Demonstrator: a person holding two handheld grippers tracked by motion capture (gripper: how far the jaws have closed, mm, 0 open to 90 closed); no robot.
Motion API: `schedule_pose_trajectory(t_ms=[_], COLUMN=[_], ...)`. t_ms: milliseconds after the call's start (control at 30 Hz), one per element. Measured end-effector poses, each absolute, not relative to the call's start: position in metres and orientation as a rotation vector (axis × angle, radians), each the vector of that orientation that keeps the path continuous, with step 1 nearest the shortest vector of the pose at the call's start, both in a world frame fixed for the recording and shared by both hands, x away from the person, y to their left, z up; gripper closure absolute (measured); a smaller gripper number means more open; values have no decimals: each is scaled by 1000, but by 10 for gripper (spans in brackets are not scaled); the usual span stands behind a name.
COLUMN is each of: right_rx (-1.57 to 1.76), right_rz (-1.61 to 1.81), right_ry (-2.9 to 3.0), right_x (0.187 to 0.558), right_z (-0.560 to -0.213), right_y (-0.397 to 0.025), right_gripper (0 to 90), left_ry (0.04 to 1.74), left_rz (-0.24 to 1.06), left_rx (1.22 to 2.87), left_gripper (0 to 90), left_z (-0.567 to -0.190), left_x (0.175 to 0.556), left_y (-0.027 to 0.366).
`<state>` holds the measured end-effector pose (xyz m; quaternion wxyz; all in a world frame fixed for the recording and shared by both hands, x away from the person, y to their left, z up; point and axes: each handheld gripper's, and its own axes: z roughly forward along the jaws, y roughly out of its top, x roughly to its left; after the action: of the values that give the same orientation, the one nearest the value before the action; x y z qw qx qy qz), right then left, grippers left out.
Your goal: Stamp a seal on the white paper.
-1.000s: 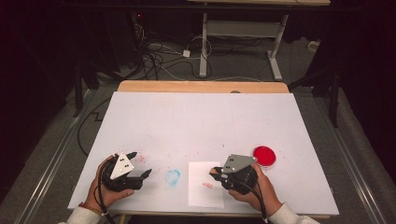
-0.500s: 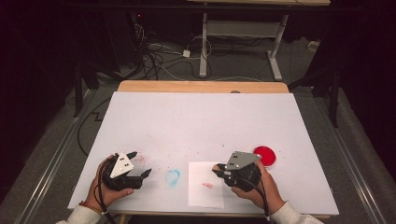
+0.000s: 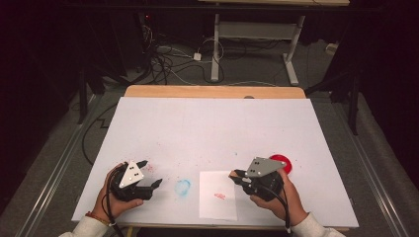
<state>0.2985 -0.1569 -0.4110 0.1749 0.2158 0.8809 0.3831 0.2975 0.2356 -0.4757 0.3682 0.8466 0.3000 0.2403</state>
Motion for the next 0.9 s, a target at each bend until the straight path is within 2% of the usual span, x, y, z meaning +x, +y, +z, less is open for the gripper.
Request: schedule_pose_trajectory(t_ms=[267,667,900], right_rx=[650,790,888], right_rz=[1091,1044,991], right_ry=[2449,2321,2286], right_x=[301,311,321], right_z=[-403,-387,-390], right_y=[-170,-219,-243], right_gripper=[763,764,763], left_ry=[767,761,759], left_rz=[625,635,635], left_rx=[2175,2179,2182], left_gripper=[210,210,210], left_z=[-474,-473,-473], left_x=[297,294,295], left_y=[235,233,233])
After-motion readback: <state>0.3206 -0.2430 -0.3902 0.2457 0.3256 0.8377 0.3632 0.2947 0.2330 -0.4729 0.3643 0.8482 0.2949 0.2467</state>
